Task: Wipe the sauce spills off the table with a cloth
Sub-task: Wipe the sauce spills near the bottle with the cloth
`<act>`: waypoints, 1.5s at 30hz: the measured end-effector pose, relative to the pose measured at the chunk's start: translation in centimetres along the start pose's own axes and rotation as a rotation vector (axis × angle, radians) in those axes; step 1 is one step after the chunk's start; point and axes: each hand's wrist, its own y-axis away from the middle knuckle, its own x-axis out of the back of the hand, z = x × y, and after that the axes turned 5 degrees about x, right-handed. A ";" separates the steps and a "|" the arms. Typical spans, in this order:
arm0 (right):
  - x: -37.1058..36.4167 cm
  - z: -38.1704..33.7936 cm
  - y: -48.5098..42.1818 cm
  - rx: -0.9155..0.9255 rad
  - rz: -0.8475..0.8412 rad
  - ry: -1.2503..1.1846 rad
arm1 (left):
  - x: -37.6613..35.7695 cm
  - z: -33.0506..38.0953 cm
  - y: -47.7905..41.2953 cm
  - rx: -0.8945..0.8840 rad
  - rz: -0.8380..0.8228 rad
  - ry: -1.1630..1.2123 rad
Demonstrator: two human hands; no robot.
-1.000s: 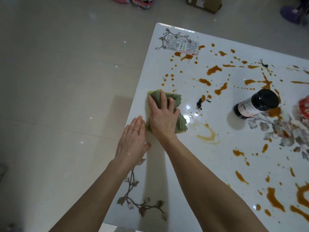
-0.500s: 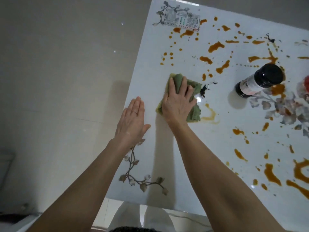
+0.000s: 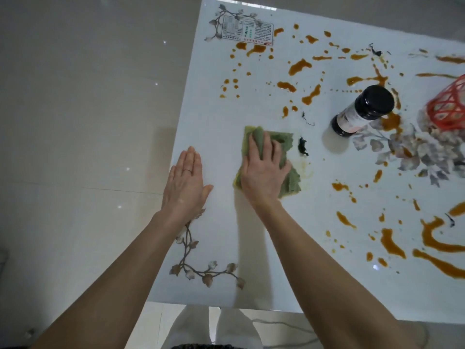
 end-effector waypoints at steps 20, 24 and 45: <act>1.2 6.1 1.7 -0.097 -0.100 -0.103 | 0.2 0.5 0.4 0.029 0.014 0.039; 0.8 4.6 2.2 -0.194 -0.053 -0.160 | 0.0 0.7 0.6 0.026 0.033 0.047; -0.2 7.1 12.1 0.080 0.012 -0.144 | -3.7 5.9 5.9 -0.160 -0.013 -0.082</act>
